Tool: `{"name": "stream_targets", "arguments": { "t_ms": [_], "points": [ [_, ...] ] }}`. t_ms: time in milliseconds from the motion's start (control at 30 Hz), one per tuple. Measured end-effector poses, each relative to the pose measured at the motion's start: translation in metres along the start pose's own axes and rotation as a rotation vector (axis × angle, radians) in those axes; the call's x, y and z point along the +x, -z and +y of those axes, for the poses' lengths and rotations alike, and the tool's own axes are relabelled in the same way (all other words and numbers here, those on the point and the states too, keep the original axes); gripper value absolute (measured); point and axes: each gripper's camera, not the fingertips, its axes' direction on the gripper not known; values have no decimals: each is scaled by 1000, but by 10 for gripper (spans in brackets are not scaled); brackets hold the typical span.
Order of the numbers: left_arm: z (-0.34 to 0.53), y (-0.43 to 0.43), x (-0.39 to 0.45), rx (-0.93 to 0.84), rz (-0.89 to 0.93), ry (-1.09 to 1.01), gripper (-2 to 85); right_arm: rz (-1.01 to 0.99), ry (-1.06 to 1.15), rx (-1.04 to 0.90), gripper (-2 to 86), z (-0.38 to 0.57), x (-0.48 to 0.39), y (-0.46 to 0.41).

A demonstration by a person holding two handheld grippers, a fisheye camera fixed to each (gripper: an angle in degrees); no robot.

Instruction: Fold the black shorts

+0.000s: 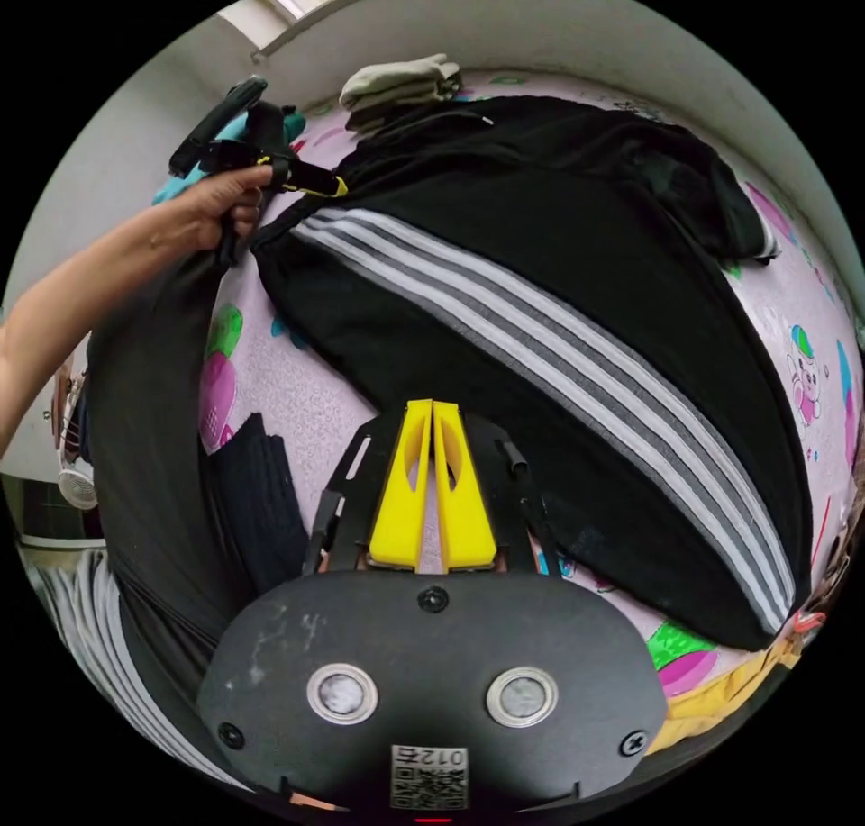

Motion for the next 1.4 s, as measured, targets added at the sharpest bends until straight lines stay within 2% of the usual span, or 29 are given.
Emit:
{"name": "stream_targets", "arguments": {
  "t_ms": [167,300,533,700,833,1000,1100,1167,1267,1400],
  "points": [
    [7,2,-4,3,-51,-50,-1,-76,28,-81,-10,-8,7,-14],
    [10,5,-14,-9,-39,-26,-1,-89,14,-82,-10,-14,9,-21],
    [20,12,-15,-38,-130,-83,-1,-73,14,-60,-9,-17,-1,-32],
    [18,21,-34,-97,-42,-18,-1,-91,8,-27,-8,-22,-3,-34],
    [17,51,-35,41,-22,-65,0,-130,21,-5,-7,-31,6,-23],
    [-14,46,-39,100,25,-57,0,-20,-51,130,-2,-61,45,11],
    [-33,28,-36,57,-42,-72,-1,119,-150,200,20,-97,83,34],
    [-37,17,-35,31,-80,-98,-1,158,-306,265,57,-127,123,50],
    [-31,16,-37,72,-78,-117,-1,42,-562,328,88,-157,180,57],
    [-23,16,-47,104,-43,-86,0,-100,-765,344,103,-183,219,38]
  ]
}}
